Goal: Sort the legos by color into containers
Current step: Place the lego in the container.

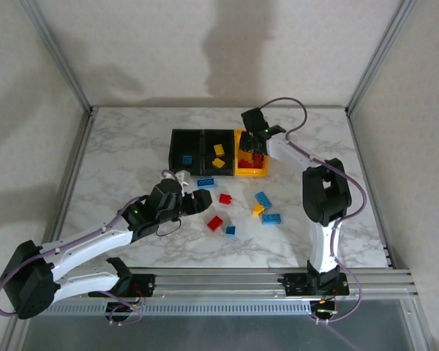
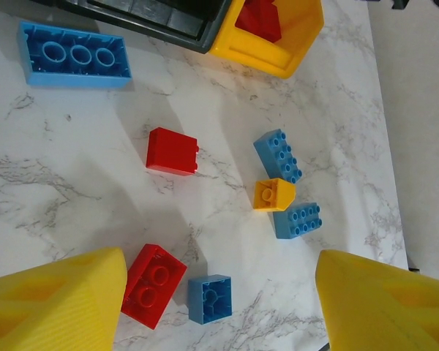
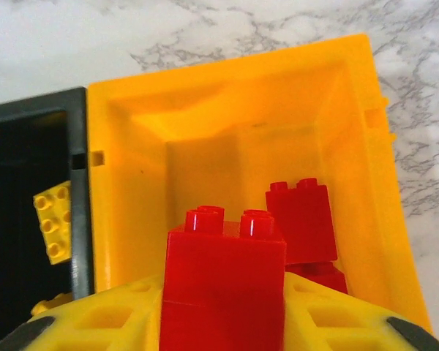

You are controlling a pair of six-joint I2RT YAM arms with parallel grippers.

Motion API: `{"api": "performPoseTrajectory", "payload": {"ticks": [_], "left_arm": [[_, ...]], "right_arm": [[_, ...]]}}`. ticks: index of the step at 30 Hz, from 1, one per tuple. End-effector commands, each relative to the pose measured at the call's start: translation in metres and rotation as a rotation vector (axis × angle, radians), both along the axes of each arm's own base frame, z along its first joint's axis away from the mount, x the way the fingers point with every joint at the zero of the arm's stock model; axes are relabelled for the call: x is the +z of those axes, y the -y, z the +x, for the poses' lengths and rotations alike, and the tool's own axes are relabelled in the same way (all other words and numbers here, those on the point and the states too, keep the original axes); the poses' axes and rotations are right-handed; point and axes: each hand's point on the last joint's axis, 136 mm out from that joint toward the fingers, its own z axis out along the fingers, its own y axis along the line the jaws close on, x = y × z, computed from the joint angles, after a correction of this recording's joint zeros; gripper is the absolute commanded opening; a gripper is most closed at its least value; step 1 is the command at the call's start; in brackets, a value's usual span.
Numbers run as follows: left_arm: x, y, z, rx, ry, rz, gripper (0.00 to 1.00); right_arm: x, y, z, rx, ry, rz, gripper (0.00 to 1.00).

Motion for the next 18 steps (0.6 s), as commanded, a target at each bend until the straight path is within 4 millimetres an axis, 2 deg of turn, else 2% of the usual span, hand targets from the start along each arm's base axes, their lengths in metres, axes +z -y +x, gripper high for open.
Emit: {"api": "performPoseTrajectory", "payload": {"ticks": [1,6,11,15,18], "left_arm": [[0.007,0.000,0.001,0.013,0.020,-0.002,0.69],[0.004,0.000,0.001,0.009,0.016,0.006,0.69],[0.004,0.000,0.001,0.008,0.016,0.008,0.69],[0.003,-0.001,0.001,0.013,0.014,0.009,0.69],[0.004,-0.003,0.000,0.021,0.014,0.011,0.69]], "right_arm": [[-0.009,-0.004,0.004,0.016,-0.029,0.007,0.38],[-0.024,-0.005,0.007,0.009,-0.055,0.011,0.40],[-0.027,-0.005,0.011,-0.004,-0.057,0.011,0.49],[-0.022,-0.004,0.011,-0.012,-0.045,0.013,0.50],[-0.009,-0.001,0.008,-0.015,-0.020,0.021,0.50]]}}
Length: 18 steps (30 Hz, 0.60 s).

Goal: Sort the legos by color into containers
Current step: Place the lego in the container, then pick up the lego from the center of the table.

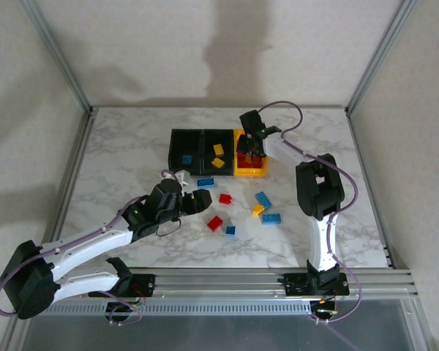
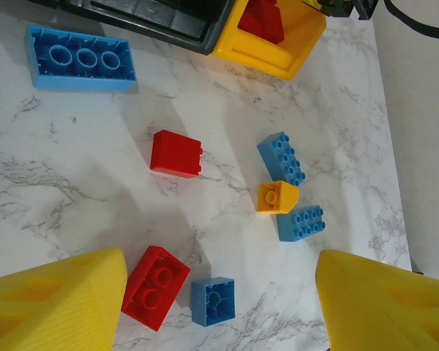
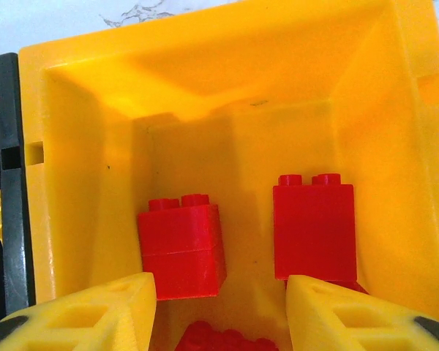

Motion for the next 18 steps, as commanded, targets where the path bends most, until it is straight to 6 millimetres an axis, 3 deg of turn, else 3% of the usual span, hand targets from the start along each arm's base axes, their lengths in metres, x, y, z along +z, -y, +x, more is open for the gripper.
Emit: {"api": "performPoseTrajectory", "payload": {"ticks": [1,6,10,13,18], "left_arm": [[0.005,-0.003,0.000,0.019,0.012,0.005,0.69],[0.001,-0.015,0.000,0.073,-0.010,0.043,0.68],[-0.009,-0.022,-0.004,0.093,-0.049,0.075,0.67],[-0.018,-0.029,-0.009,0.103,-0.087,0.102,0.65],[-0.030,-0.046,-0.019,0.156,-0.136,0.128,0.65]], "right_arm": [[0.026,0.003,0.000,-0.013,0.051,0.021,0.50],[0.062,0.006,-0.024,0.011,0.106,0.060,0.50],[0.079,0.005,-0.057,0.059,0.115,0.077,0.52],[0.083,-0.006,-0.088,0.120,0.106,0.105,0.57],[0.068,-0.024,-0.136,0.179,0.058,0.116,0.61]]}}
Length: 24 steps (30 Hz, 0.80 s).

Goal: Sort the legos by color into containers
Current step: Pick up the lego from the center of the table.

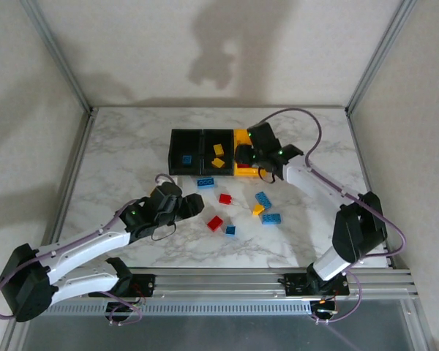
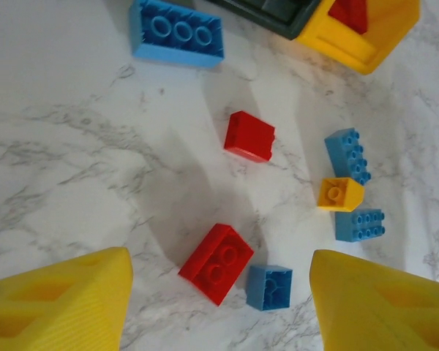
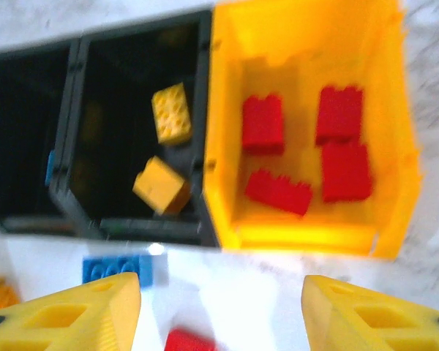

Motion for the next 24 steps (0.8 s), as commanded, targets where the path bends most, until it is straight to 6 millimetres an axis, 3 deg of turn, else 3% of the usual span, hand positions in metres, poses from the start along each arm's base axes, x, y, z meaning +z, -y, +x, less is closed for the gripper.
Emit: {"api": "performPoseTrajectory", "payload": {"ticks": [1,7,12,24], "left_arm": [[-0.008,-0.016,-0.009,0.055,-0.035,0.018,0.65],[-0.011,-0.012,-0.021,0.008,-0.037,-0.036,0.66],[-0.020,-0.014,-0.029,0.002,-0.051,-0.060,0.67],[-0.023,-0.015,-0.028,0.005,-0.047,-0.050,0.67]], "right_arm": [[-0.026,-0.011,-0.031,0.026,-0.079,-0.015,0.63],[-0.057,-0.033,-0.060,0.014,-0.128,-0.016,0.70],[-0.087,-0.047,-0.071,0.007,-0.180,-0.036,0.72],[-0.141,-0.063,-0.068,-0.009,-0.256,-0.133,0.70]]}}
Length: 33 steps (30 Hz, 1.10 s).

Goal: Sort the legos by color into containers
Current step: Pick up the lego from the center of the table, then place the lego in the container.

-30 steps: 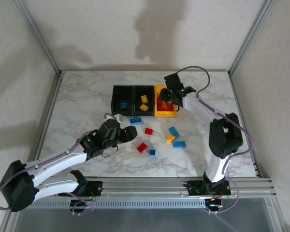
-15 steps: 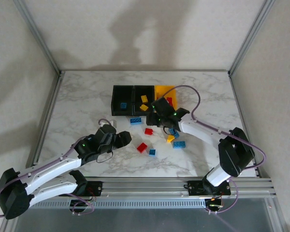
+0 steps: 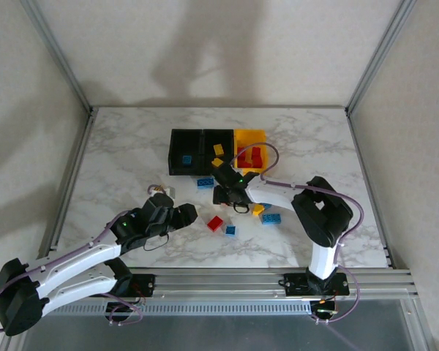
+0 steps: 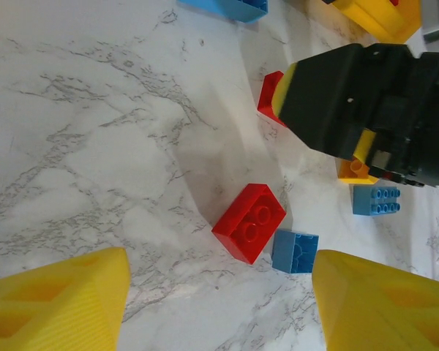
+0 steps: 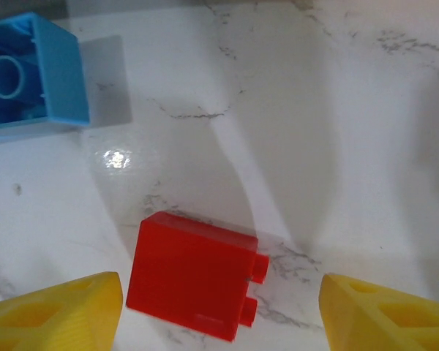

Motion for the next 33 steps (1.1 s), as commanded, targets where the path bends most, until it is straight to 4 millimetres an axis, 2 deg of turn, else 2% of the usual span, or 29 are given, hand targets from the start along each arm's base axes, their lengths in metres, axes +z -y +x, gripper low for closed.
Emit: {"api": "performPoseTrajectory", "payload": {"ticks": [1,5,9,15,20,26,29,33], "left_arm": [[-0.003,0.001,-0.002,-0.005,-0.004,-0.005,0.67],[-0.005,0.001,-0.001,-0.005,-0.006,0.001,0.67],[-0.005,0.001,0.000,-0.003,-0.004,0.003,0.67],[-0.006,0.002,0.001,-0.001,-0.001,0.003,0.67],[-0.002,0.005,0.003,0.001,0.009,-0.012,0.67],[0.006,0.018,0.013,-0.014,0.026,-0.036,0.67],[0.012,0.028,0.021,-0.025,0.041,-0.048,0.66],[0.026,0.046,0.036,-0.040,0.070,-0.069,0.66]], "right_arm": [[0.002,-0.008,0.007,-0.019,0.019,0.005,0.70],[-0.004,-0.014,0.008,-0.011,0.005,0.010,0.66],[-0.012,-0.016,0.005,-0.001,-0.012,0.005,0.55],[-0.008,-0.013,0.003,0.010,-0.007,0.002,0.42],[0.017,-0.008,0.003,0.012,0.038,0.009,0.42],[0.058,0.009,0.009,0.008,0.116,-0.005,0.42],[0.077,0.023,0.019,-0.010,0.154,-0.010,0.43],[0.093,0.045,0.042,-0.043,0.197,-0.017,0.43]]}}
